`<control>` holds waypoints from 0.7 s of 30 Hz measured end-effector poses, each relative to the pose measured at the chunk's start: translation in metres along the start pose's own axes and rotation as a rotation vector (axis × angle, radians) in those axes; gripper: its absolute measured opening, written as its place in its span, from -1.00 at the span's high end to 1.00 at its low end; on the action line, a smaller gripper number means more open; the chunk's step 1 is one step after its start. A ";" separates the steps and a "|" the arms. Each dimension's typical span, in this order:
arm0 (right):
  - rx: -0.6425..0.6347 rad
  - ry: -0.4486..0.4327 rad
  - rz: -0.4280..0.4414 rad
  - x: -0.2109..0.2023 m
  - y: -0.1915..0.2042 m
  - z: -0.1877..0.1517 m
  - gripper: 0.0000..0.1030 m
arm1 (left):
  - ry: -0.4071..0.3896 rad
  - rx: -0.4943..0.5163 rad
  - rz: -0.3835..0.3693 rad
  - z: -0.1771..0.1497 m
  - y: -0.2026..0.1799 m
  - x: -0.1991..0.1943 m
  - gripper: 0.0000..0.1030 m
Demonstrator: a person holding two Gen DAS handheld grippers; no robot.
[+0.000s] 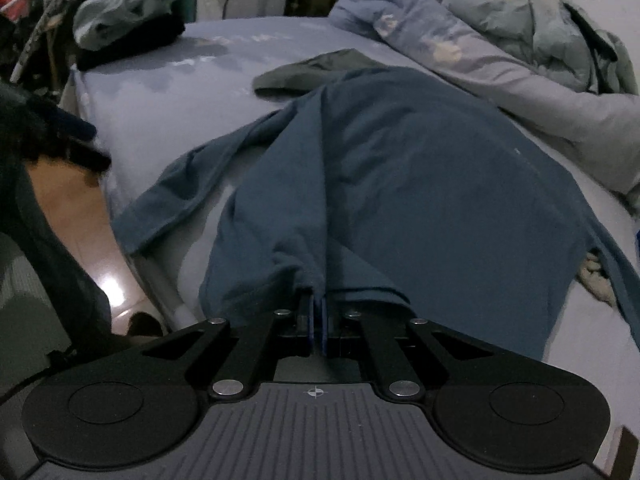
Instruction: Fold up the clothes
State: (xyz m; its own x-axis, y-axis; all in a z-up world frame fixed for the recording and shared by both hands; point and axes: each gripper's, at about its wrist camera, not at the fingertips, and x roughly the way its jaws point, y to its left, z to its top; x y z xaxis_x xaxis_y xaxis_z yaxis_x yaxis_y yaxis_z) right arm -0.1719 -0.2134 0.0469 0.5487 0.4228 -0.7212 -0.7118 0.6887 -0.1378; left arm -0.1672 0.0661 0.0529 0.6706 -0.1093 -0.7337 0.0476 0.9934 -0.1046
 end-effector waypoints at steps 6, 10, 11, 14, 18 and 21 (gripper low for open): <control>0.051 -0.038 0.031 0.001 -0.008 0.006 0.91 | 0.045 0.241 0.057 -0.011 -0.059 0.025 -0.63; 0.075 -0.072 0.046 -0.009 -0.015 0.007 0.91 | 0.110 0.320 0.140 -0.015 -0.070 0.047 0.23; 0.072 -0.080 0.048 -0.011 -0.014 0.008 0.91 | 0.118 0.317 0.156 -0.014 -0.067 0.049 0.33; 0.054 -0.108 0.071 -0.020 -0.011 0.009 0.91 | 0.090 0.166 0.149 -0.003 -0.039 0.038 0.80; -0.026 -0.122 0.113 -0.029 0.008 0.013 0.91 | -0.047 -0.104 0.196 0.022 0.022 0.003 0.82; -0.063 -0.130 0.158 -0.032 0.023 0.019 0.91 | -0.152 -0.291 0.225 0.045 0.076 -0.022 0.82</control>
State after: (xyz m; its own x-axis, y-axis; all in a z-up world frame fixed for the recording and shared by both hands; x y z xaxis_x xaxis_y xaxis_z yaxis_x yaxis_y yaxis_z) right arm -0.1971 -0.2000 0.0794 0.4771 0.5977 -0.6443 -0.8172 0.5714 -0.0751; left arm -0.1449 0.1458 0.0916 0.7436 0.1380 -0.6542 -0.3099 0.9381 -0.1544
